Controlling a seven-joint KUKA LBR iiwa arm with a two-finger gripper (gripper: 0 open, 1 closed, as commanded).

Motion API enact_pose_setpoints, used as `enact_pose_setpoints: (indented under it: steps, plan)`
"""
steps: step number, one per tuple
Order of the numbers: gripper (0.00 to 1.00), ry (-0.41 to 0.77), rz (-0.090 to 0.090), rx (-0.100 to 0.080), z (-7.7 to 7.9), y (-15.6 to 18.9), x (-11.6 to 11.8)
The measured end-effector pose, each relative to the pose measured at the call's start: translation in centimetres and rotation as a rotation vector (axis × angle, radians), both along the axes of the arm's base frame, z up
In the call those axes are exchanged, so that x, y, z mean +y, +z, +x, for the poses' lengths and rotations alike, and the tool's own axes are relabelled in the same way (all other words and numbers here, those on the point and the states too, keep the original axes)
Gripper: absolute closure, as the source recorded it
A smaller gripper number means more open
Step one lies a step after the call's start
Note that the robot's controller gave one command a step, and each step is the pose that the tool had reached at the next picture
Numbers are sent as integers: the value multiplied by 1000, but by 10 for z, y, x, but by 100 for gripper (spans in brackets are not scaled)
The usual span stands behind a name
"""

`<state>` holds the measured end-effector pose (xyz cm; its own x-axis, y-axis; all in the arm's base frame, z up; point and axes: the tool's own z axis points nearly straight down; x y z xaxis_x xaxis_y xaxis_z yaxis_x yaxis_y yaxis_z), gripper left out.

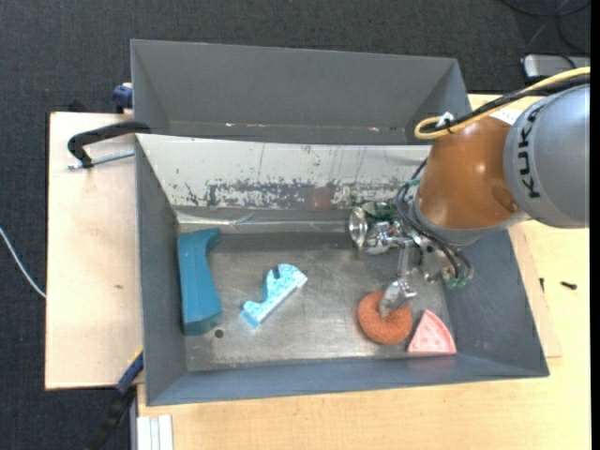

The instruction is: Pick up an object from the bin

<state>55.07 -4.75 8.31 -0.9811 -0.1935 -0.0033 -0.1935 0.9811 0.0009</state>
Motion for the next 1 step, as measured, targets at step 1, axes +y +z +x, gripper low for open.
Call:
enact_pose_setpoints:
  steps: [1]
  plan:
    - [0, -105, -2, -10, -39, -7, 18]
